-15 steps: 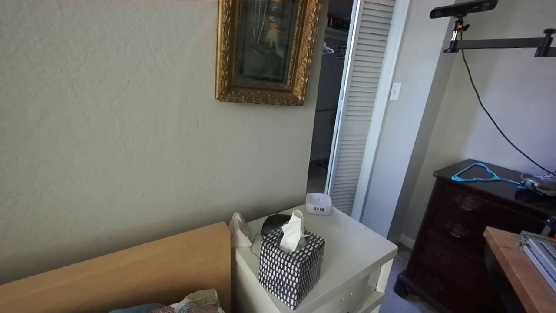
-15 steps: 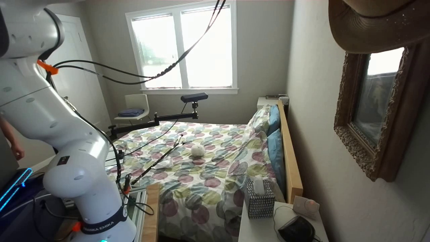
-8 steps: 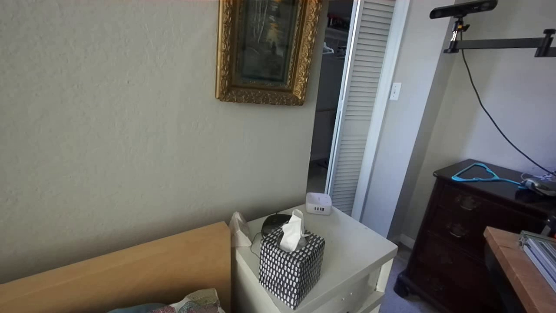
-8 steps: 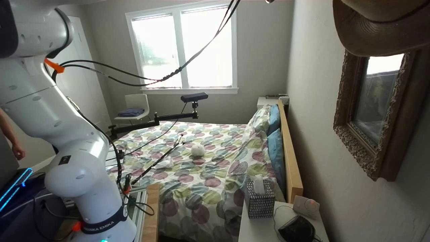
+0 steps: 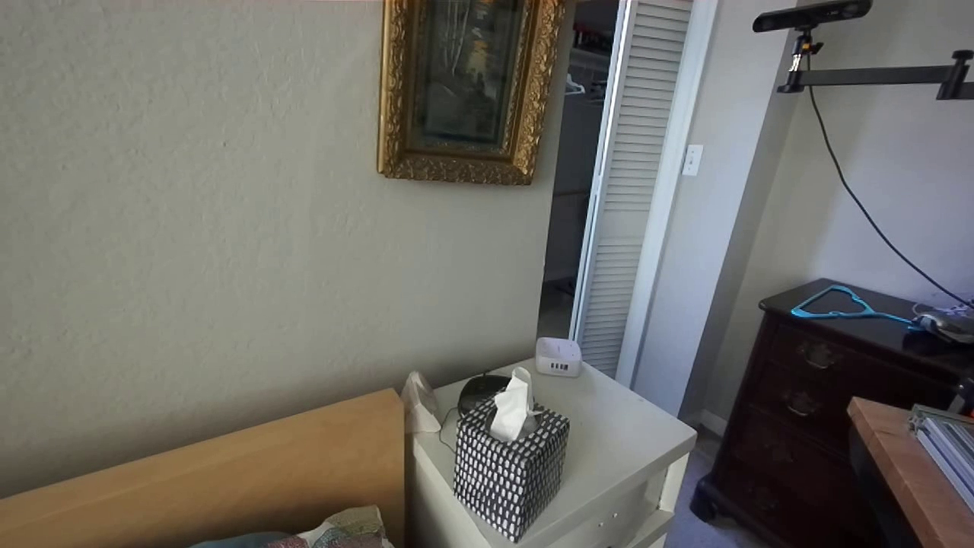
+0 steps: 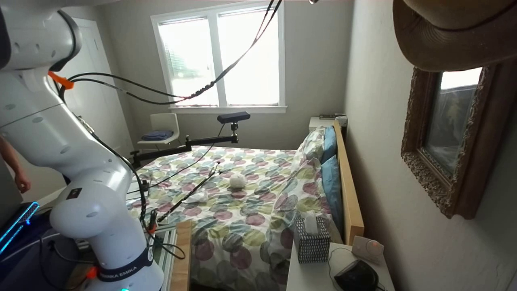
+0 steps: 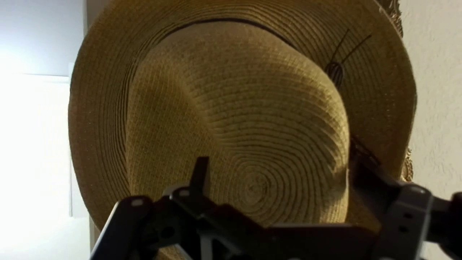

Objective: Hang the hat on the top right of the picture frame

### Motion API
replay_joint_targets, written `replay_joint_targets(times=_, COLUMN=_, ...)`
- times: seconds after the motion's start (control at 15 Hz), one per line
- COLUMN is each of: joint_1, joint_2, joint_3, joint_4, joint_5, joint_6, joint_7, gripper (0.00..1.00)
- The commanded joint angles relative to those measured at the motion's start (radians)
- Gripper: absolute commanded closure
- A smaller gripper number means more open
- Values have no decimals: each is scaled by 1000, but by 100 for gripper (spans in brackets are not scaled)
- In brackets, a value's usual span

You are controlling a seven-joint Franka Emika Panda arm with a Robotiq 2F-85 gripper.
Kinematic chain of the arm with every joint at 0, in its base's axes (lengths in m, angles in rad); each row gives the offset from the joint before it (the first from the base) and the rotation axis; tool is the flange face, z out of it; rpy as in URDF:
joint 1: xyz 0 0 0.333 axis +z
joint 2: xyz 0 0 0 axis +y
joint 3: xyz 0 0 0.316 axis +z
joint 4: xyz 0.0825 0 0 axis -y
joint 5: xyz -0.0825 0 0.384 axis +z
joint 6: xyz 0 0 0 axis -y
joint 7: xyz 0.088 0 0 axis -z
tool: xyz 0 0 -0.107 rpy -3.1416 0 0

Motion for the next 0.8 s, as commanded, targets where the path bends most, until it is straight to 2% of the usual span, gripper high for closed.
replay_joint_targets(times=0.0, joint_1=-30, joint_2=-106, joint_3=26, joint_4=-106, joint_5=25, joint_6=-28, joint_7=-8, gripper=0)
replay_joint_targets(times=0.2, joint_1=-35, joint_2=-162, joint_3=23, joint_4=-157, joint_5=26, joint_6=-52, joint_7=2, gripper=0)
replay_joint_targets(times=0.4, joint_1=-62, joint_2=-218, joint_3=27, joint_4=-205, joint_5=14, joint_6=-133, joint_7=33, gripper=0)
replay_joint_targets(times=0.73, joint_1=-203, joint_2=-246, joint_3=84, joint_4=-251, joint_5=-78, joint_6=-321, joint_7=128, gripper=0)
